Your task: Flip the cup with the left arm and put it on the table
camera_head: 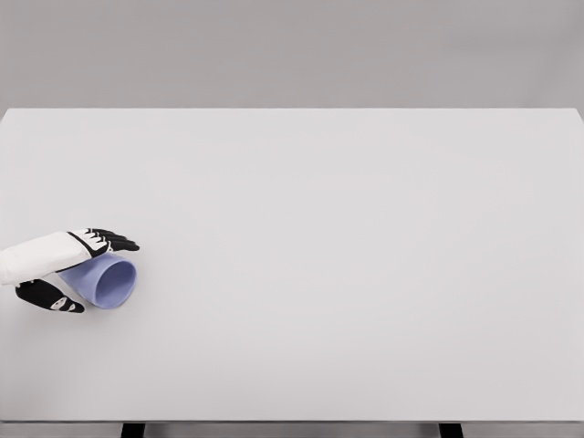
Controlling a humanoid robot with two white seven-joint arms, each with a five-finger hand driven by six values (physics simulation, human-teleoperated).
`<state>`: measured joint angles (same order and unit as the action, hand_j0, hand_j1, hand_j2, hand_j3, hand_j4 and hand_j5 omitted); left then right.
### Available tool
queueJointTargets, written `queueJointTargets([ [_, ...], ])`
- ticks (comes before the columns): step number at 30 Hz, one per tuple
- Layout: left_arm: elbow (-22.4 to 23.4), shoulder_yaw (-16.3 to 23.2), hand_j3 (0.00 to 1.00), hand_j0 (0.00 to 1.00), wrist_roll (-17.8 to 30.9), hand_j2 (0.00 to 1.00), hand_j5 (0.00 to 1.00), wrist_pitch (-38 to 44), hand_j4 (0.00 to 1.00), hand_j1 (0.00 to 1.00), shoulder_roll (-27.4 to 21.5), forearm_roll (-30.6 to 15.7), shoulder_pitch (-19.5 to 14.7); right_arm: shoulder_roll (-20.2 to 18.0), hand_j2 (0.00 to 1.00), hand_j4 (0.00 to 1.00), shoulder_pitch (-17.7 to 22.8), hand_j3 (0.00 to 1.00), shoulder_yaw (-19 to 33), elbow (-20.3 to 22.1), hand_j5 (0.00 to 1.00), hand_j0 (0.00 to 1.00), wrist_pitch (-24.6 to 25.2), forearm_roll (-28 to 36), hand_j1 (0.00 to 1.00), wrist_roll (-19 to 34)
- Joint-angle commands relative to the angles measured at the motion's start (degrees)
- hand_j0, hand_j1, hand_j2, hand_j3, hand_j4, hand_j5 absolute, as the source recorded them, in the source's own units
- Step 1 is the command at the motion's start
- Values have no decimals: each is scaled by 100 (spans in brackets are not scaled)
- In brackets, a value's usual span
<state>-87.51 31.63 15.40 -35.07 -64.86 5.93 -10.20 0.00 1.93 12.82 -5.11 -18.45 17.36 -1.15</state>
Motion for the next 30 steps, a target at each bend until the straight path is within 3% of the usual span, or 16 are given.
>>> queueJointTargets([
  [1,15,-8,100,100,-2,100,100,7,100,100,9,-39,0,0,100,100,0,100,1,1,100,100,-1,4,100,1],
  [4,15,1,100,100,-2,100,100,7,100,100,9,-39,0,0,100,100,0,100,1,1,100,100,-1,4,100,1],
  [12,-3,-8,79,79,-2,79,79,7,79,79,18,-21,0,0,100,100,0,100,1,1,100,100,-1,4,100,1],
  [30,-20,-69,79,79,-11,79,79,7,79,79,17,-109,-26,0,100,100,0,100,1,1,100,100,-1,4,100,1],
])
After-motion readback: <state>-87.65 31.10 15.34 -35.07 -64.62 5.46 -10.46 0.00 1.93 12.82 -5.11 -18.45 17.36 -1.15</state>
